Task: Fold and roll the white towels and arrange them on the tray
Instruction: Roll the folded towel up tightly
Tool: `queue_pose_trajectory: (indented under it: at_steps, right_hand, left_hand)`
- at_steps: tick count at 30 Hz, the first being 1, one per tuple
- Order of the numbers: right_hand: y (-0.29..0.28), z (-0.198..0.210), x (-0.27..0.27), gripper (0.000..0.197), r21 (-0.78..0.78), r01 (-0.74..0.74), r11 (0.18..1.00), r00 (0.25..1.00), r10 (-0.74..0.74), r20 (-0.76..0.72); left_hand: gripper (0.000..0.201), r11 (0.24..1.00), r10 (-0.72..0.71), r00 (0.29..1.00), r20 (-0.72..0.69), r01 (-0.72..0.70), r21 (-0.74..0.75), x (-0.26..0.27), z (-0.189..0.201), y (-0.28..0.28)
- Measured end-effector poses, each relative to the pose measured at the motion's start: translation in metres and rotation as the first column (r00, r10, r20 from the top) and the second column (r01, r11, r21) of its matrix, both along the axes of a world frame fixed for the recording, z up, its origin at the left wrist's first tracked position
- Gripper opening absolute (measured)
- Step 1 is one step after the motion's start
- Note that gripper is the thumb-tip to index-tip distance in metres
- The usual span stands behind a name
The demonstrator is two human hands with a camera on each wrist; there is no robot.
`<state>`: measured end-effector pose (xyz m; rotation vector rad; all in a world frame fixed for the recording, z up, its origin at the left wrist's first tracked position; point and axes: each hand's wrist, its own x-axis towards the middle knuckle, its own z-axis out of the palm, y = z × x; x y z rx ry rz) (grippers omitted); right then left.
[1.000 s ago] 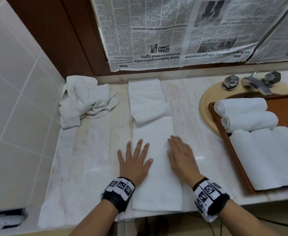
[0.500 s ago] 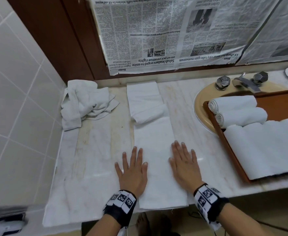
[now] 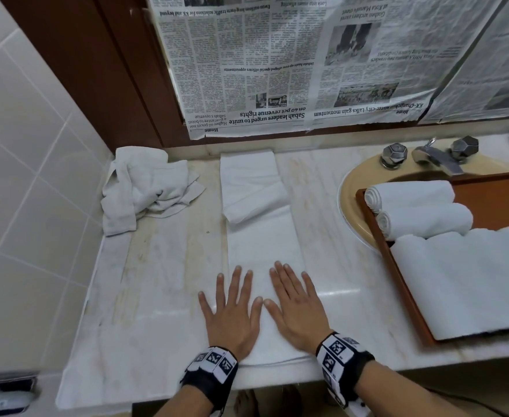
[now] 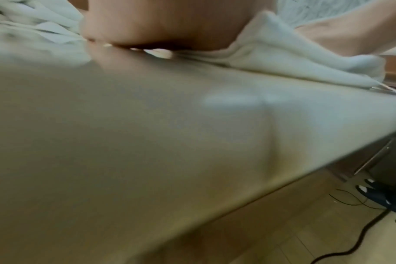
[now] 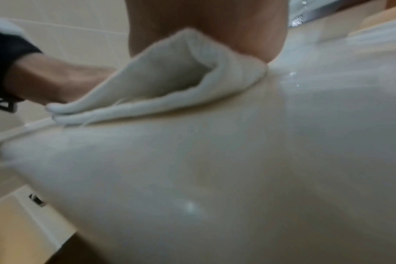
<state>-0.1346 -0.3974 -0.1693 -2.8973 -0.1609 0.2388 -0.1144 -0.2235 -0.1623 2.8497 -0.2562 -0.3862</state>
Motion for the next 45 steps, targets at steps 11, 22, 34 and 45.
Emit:
queue_pose_trajectory:
  at_steps: [11, 22, 34, 45]
  right_hand:
    - [-0.032, 0.001, -0.004, 0.065, 0.055, 0.164, 0.985, 0.986, -0.166, 0.032]
    - [-0.024, -0.007, -0.030, 0.061, -0.003, -0.014, 1.000, 0.999, 0.014, 0.053]
    - [-0.009, -0.008, -0.028, 0.060, 0.012, -0.022, 1.000, 0.993, 0.021, 0.118]
    - [-0.033, -0.001, -0.022, 0.054, 0.061, 0.005, 0.998, 0.978, -0.017, 0.208]
  left_hand:
    - [0.067, 0.995, 0.086, 0.995, -0.058, -0.088, -0.035, -0.003, 0.007, 0.011]
    - [0.055, 0.994, -0.103, 0.993, -0.051, 0.105, 0.037, -0.022, 0.007, 0.011]
    - [0.056, 0.986, -0.141, 0.984, -0.105, 0.149, 0.070, -0.021, 0.014, 0.009]
    - [0.074, 0.988, -0.134, 0.989, -0.057, 0.129, -0.086, -0.004, 0.028, 0.024]
